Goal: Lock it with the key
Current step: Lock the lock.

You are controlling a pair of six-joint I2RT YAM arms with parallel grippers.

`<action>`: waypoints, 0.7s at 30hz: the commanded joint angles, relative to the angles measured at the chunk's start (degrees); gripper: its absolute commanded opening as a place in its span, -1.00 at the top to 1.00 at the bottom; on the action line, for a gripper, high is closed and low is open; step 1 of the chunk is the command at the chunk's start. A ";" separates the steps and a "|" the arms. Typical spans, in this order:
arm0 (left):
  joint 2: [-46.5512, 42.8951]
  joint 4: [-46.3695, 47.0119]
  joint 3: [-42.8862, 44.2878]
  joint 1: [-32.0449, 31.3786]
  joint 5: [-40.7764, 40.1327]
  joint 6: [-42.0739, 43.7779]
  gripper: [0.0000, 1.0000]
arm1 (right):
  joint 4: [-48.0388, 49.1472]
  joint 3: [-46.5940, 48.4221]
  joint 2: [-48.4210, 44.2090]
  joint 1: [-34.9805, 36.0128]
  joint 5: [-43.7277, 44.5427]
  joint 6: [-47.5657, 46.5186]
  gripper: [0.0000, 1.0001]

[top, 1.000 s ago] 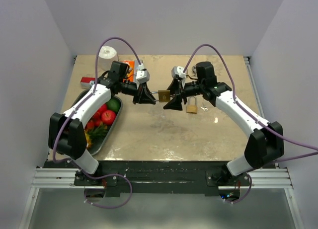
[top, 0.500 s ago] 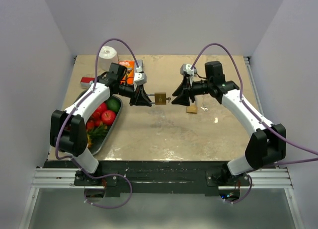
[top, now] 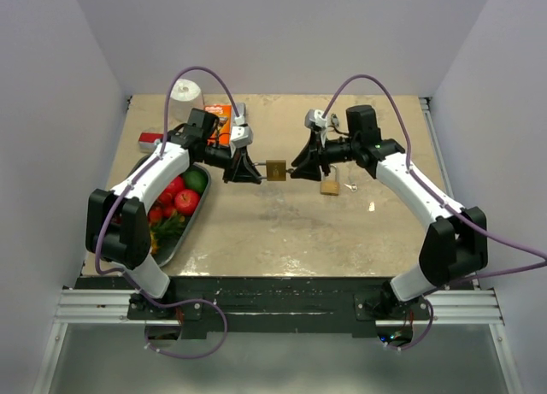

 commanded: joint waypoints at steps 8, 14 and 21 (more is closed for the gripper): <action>-0.48 2.45 2.06 -0.65 5.63 1.71 1.00 | 0.27 0.87 1.02 0.62 0.59 -0.80 1.00; 0.58 2.18 1.53 0.75 4.84 2.85 1.00 | -7.29 0.70 -0.12 -3.67 0.23 -3.44 1.00; 2.25 -0.72 1.71 2.34 3.08 8.03 1.00 | -26.35 0.70 -1.35 -12.02 0.05 -20.03 1.00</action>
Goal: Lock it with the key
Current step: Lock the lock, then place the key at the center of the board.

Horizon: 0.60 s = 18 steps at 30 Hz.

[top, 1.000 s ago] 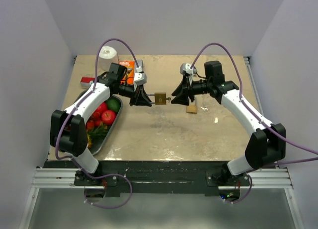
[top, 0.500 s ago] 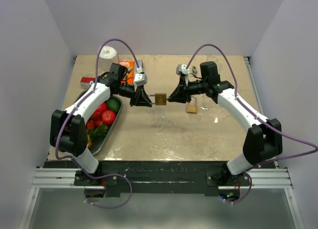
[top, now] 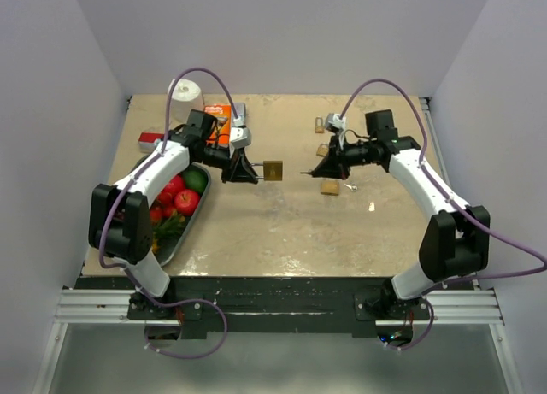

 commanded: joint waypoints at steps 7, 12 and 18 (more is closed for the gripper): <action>-0.13 -1.01 0.85 1.05 3.69 7.77 1.00 | -46.00 1.96 2.69 -14.23 14.63 -43.95 1.00; -0.75 -0.49 0.15 0.78 1.41 8.73 1.00 | -46.74 -0.86 7.70 -19.79 26.23 -46.62 1.00; -2.59 2.24 -2.39 -1.14 -1.58 7.94 1.00 | -43.76 -2.36 11.74 -19.79 27.05 -43.10 1.00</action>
